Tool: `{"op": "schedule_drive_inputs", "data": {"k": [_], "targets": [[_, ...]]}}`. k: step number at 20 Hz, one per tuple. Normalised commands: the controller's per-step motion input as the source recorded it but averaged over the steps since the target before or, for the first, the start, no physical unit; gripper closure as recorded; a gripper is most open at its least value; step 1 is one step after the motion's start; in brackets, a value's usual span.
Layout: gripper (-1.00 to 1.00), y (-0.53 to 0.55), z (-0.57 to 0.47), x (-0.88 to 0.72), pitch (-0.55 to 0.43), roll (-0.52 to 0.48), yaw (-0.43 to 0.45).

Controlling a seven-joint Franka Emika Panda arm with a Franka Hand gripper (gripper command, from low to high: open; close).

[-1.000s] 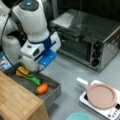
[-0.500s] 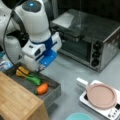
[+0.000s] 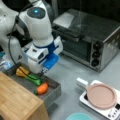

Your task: Open the drawer. Pick up the carrot. Put the carrots in the drawer.

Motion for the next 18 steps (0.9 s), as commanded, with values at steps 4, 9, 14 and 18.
{"op": "schedule_drive_inputs", "data": {"k": [4, 9, 14, 18], "targets": [[-1.0, 0.07, -0.09, -0.04, -0.093, 0.092, -0.163], [-1.0, -0.03, -0.06, -0.03, -0.076, 0.089, -0.146], [-1.0, -0.1, -0.07, -0.02, -0.059, 0.068, -0.12], [-1.0, -0.16, -0.03, 0.0, -0.049, 0.029, -0.08]]}}
